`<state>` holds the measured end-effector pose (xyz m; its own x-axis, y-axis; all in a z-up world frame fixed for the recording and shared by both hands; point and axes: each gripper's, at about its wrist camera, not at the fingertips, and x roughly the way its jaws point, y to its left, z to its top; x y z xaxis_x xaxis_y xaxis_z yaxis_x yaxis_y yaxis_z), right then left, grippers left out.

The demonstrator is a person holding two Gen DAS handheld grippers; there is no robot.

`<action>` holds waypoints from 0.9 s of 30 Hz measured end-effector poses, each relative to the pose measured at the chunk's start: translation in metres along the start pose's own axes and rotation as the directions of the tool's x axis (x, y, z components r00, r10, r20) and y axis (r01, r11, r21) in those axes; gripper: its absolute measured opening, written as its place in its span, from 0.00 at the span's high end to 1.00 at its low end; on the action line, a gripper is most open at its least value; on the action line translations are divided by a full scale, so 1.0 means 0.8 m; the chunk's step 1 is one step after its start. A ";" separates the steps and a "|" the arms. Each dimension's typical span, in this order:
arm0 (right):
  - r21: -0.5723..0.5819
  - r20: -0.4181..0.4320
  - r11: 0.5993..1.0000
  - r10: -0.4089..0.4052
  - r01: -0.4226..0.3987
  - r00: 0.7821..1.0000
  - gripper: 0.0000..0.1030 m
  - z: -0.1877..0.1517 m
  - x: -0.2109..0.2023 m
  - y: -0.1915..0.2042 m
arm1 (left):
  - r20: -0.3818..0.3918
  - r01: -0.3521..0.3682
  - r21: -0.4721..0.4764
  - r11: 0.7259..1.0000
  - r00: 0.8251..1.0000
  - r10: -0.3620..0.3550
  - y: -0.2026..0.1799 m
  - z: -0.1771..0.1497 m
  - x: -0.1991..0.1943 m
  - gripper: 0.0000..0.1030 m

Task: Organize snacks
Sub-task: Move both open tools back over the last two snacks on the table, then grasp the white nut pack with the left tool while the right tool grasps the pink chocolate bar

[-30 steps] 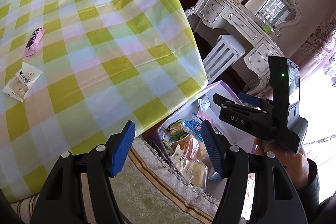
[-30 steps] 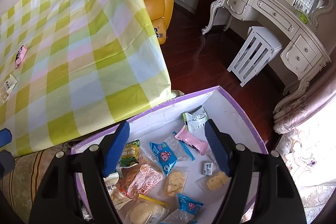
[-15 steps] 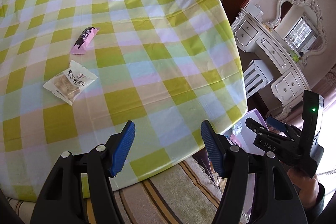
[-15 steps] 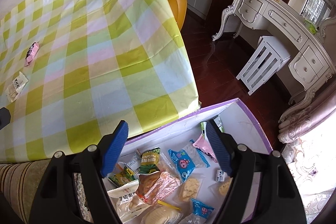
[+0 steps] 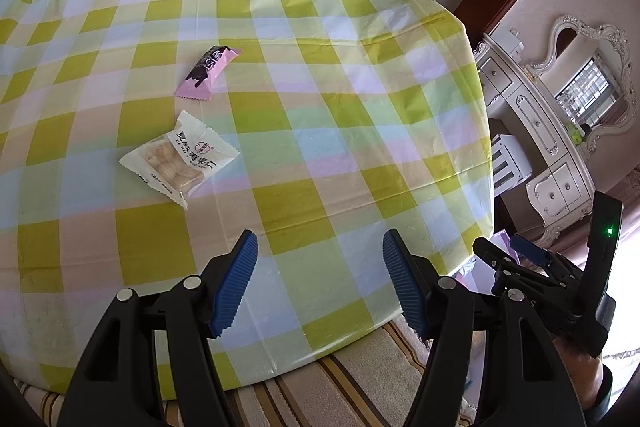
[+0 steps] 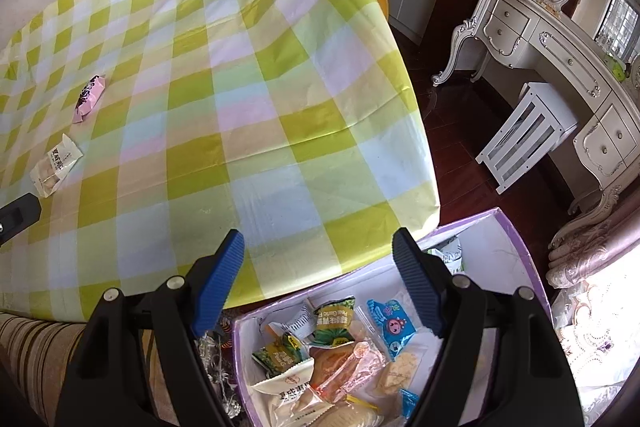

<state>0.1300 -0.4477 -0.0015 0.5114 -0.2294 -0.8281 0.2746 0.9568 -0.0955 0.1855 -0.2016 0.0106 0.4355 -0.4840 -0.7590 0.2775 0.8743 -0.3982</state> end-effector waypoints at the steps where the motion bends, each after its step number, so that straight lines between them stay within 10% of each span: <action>1: -0.003 0.000 1.000 0.004 -0.004 1.000 0.26 0.001 0.001 0.003 | 0.001 -0.003 -0.007 1.000 1.000 0.003 0.004 0.001 0.000 0.39; 27: -0.055 0.026 0.986 0.159 -0.157 0.987 0.26 0.041 0.018 0.083 | 0.013 -0.140 -0.148 0.979 0.990 0.143 0.116 0.031 0.011 0.39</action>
<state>0.1824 -0.3932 -0.0018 0.5693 -0.0793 -0.8183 0.1459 0.9893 0.0056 0.2363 -0.1253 -0.0201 0.4823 -0.3543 -0.8012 0.0842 0.9291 -0.3602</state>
